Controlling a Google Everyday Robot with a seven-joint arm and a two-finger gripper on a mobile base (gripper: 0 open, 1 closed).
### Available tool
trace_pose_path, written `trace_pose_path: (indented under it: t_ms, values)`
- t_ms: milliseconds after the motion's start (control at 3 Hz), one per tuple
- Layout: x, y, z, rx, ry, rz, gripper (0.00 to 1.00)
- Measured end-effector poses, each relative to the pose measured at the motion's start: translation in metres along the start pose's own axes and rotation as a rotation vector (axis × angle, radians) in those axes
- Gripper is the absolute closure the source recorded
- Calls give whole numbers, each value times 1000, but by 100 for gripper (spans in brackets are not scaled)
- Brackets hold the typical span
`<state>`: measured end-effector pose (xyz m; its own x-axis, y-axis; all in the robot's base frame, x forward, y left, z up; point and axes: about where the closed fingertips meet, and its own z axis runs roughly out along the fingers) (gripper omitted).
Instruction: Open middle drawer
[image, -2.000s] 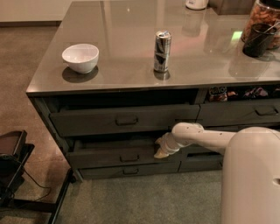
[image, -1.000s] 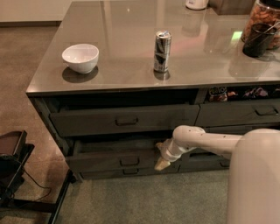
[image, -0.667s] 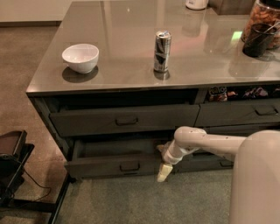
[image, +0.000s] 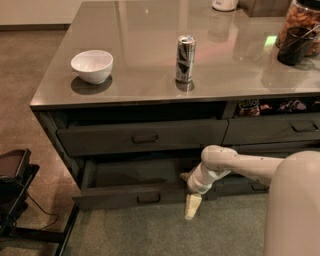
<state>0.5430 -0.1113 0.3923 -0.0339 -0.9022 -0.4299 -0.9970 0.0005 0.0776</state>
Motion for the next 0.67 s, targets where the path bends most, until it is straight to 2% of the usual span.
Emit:
trace_pose_path:
  t_ms: [333, 667]
  values:
    - [0, 0, 0, 0, 0, 0, 0]
    - [-4, 7, -3, -24, 17, -8, 0]
